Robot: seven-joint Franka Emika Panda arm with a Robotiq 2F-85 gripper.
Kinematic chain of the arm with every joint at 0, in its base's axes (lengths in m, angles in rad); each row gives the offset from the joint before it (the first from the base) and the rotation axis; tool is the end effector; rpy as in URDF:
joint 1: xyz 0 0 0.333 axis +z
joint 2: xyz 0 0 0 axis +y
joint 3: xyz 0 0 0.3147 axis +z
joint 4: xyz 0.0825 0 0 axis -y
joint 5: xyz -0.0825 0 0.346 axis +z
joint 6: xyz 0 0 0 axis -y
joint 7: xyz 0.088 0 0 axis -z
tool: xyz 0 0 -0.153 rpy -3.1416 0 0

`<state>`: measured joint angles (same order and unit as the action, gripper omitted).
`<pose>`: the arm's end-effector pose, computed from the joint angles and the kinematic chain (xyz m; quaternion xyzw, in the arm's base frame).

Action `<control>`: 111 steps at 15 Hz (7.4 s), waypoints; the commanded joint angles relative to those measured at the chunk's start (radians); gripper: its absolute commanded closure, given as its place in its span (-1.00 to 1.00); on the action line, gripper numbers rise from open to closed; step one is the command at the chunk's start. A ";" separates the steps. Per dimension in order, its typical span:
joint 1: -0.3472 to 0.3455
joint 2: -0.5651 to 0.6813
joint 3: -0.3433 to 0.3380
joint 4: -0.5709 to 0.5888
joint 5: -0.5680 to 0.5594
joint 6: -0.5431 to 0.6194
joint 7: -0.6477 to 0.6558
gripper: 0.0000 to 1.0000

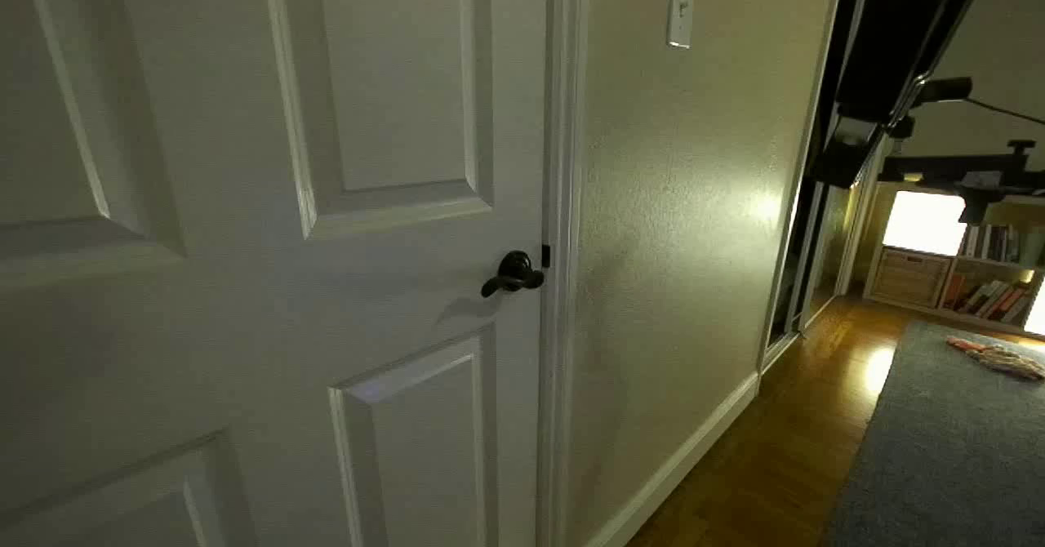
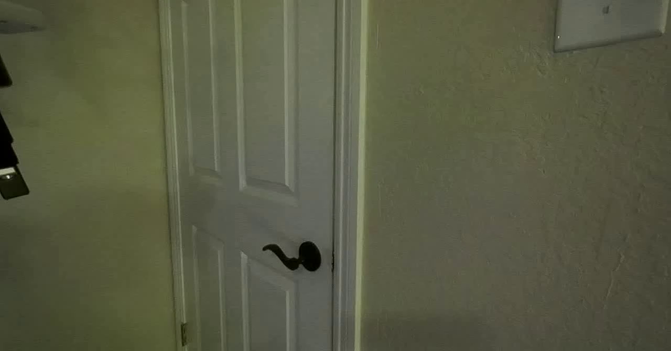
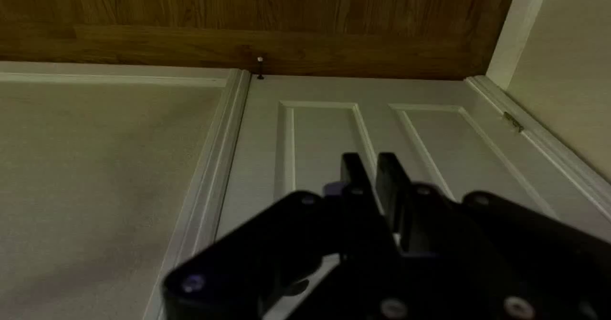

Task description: Open the white door

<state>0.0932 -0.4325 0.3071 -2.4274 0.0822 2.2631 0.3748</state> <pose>0.3836 0.1723 0.4530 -0.9915 0.0147 -0.1275 0.0196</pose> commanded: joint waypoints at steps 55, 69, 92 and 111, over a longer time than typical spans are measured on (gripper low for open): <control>0.113 0.908 -0.334 0.613 -0.016 0.375 1.130 -1.00; 0.152 1.088 -0.400 0.815 -0.020 0.471 1.210 0.21; 0.145 1.200 -0.360 0.919 -0.029 0.263 1.097 0.77; 0.076 0.755 -0.183 0.321 0.198 0.449 1.000 0.78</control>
<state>0.1870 0.4565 0.0325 -2.0078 0.2232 2.7710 1.4805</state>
